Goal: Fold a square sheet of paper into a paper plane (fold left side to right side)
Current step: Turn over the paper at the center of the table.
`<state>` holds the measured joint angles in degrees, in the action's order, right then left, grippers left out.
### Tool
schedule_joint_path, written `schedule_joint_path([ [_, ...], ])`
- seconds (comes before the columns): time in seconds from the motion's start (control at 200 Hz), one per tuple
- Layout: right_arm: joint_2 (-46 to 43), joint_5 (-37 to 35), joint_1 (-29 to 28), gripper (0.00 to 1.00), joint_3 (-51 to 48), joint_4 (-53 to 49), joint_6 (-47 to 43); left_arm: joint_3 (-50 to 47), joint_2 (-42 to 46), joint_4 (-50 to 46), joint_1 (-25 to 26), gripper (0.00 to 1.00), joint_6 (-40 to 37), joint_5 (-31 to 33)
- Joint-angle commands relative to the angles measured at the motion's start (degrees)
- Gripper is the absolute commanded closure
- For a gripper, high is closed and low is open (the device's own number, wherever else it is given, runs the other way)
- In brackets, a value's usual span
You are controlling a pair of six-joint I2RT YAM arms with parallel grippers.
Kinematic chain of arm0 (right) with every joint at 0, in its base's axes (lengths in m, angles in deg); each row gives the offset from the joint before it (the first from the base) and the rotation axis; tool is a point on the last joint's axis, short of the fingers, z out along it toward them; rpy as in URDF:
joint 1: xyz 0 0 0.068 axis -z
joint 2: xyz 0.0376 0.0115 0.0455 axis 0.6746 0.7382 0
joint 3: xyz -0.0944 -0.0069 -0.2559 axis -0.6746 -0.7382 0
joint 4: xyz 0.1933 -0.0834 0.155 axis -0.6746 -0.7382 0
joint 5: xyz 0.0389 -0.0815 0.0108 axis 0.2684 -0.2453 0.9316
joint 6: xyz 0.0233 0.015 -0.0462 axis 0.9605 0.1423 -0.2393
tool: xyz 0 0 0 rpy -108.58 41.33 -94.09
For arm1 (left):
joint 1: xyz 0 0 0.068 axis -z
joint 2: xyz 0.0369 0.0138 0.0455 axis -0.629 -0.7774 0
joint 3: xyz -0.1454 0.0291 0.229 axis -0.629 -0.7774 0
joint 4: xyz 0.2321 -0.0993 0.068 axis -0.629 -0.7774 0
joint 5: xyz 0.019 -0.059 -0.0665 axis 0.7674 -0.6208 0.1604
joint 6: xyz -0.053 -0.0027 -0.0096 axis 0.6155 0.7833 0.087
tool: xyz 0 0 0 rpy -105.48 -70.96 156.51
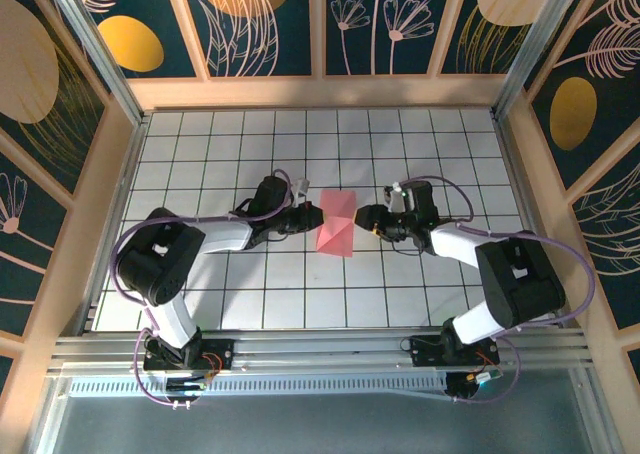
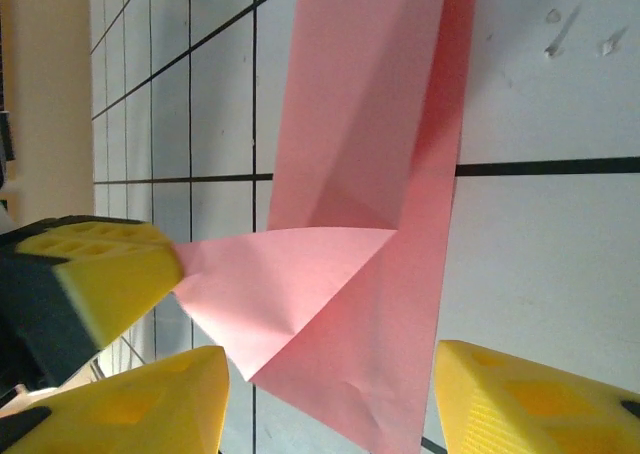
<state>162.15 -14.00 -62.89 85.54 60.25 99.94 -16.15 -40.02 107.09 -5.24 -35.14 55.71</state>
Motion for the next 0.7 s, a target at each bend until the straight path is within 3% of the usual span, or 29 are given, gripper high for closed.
schedule_joint_path([
  [0.0,1.9,2.4,-1.1,0.44,-1.0,7.6,3.6,-1.9,1.7,6.6,-0.1,1.00,3.9,-1.4],
  [0.696,15.0,2.7,-4.7,0.43,1.6,27.4,11.6,-4.4,2.4,7.7,-0.1,1.00,6.0,-0.1],
])
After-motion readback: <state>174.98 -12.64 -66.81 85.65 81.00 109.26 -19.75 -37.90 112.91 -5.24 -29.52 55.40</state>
